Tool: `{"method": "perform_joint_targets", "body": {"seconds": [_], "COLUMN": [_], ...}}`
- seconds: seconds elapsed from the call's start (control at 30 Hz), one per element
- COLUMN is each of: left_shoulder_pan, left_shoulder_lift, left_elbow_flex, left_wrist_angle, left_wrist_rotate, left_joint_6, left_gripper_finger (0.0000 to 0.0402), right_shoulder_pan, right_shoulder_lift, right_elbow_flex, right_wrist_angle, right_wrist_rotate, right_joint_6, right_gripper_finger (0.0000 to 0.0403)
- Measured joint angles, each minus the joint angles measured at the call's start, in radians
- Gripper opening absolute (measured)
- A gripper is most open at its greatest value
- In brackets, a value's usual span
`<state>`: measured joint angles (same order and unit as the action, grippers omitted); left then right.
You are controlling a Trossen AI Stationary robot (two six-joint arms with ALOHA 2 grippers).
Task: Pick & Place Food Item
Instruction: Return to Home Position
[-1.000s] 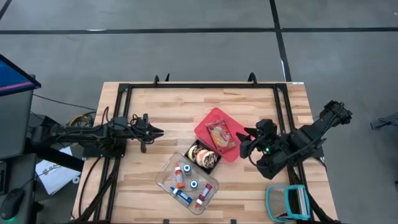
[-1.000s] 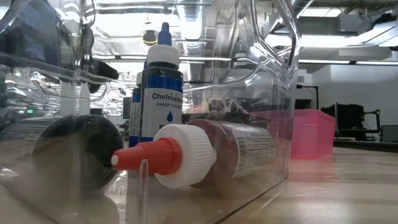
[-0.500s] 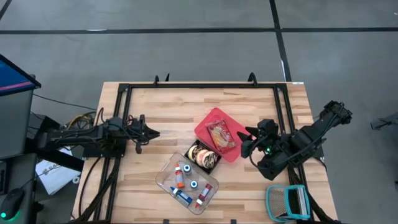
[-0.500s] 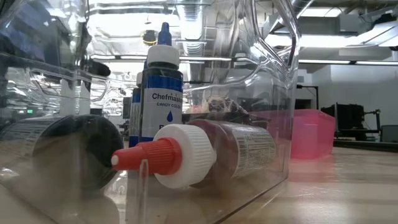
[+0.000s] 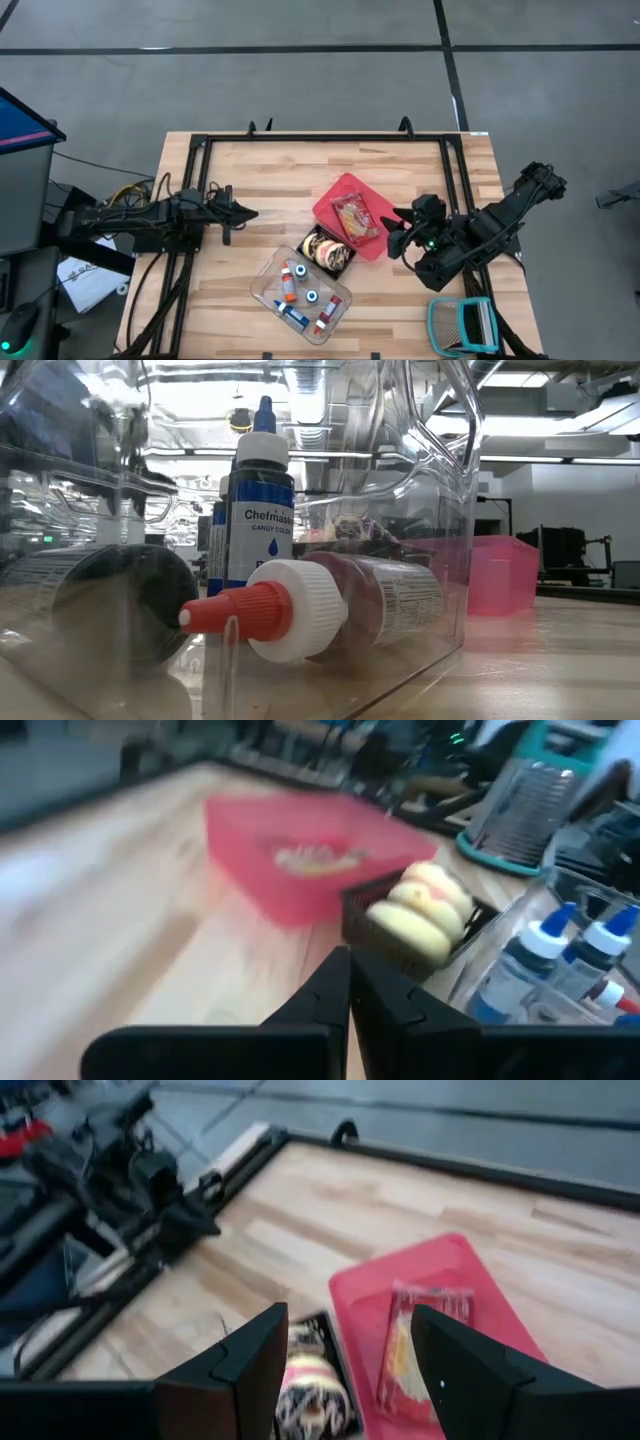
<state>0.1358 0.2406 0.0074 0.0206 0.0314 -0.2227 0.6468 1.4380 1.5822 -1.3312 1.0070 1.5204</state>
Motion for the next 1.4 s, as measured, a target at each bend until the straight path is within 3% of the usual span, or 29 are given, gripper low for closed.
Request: {"method": "perform_joint_targets", "body": {"seconds": [0.13,0.23,0.33,0.47,0.57,0.67,0.8,0.97,1.17,1.4], "left_shoulder_pan": [0.000,0.000,0.000,0.000,0.000,0.000,0.000,0.000,0.000,0.000], "left_shoulder_lift": [0.100,0.168,0.221,0.267,0.286,0.292,0.292,0.292,0.292,0.292], "left_elbow_flex": [0.000,-0.002,-0.002,-0.002,-0.002,-0.002,-0.002,-0.002,-0.002,-0.002], "left_wrist_angle": [0.000,0.021,0.064,0.080,0.085,0.088,0.091,0.091,0.094,0.110], "left_wrist_rotate": [-0.026,-0.024,-0.025,-0.025,-0.025,-0.026,-0.026,-0.026,-0.027,-0.028], "left_joint_6": [-0.199,-0.239,-0.227,-0.226,-0.227,-0.227,-0.227,-0.227,-0.227,-0.227], "left_gripper_finger": [0.0007,0.0008,0.0008,0.0008,0.0008,0.0008,0.0008,0.0008,0.0008,0.0008], "right_shoulder_pan": [-0.031,-0.073,-0.137,-0.255,-0.377,-0.482,-0.563,-0.562,-0.556,-0.557], "right_shoulder_lift": [0.004,0.021,0.041,0.060,0.045,0.036,0.033,-0.045,-0.334,-0.618], "right_elbow_flex": [0.000,0.000,0.000,-0.006,-0.080,-0.166,-0.234,-0.364,-0.767,-1.152], "right_wrist_angle": [0.010,0.054,0.160,0.391,0.699,0.928,1.040,1.184,1.502,1.658], "right_wrist_rotate": [-0.088,-0.142,-0.215,-0.335,-0.509,-0.735,-1.027,-1.209,-1.166,-1.106], "right_joint_6": [-0.067,-0.179,-0.368,-0.745,-1.052,-1.251,-1.379,-1.477,-1.491,-1.445], "right_gripper_finger": [0.0205,0.0205,0.0205,0.0205,0.0204,0.0197,0.0183,0.0166,0.0149,0.0136]}}
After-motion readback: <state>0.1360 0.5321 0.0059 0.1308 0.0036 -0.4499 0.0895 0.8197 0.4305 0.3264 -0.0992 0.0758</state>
